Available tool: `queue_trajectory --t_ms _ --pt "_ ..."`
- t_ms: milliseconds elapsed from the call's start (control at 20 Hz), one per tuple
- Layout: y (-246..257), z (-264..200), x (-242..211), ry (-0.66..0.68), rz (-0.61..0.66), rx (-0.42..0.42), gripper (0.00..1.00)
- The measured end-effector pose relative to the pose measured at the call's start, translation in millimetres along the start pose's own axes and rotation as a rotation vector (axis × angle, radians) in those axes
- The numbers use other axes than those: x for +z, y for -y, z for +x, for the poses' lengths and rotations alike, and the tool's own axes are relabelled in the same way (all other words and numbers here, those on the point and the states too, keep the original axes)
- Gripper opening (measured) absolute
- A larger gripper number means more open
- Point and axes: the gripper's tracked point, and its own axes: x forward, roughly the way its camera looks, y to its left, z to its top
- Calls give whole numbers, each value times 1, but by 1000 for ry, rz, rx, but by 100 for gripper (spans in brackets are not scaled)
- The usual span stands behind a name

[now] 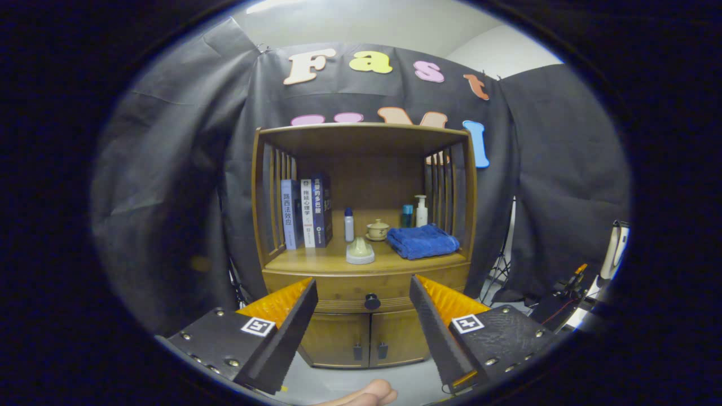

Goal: Pull open the drawer, take out the items inside it, and place them on the countertop above the cabinet.

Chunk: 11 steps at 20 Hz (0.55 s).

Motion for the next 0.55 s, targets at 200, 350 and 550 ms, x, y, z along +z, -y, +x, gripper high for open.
queue_trajectory --t_ms 200,350,550 --pt "-19 7 -4 -7 -28 46 98" --pt "-26 9 -2 5 -33 64 98" --pt "-25 9 7 46 -48 48 98"
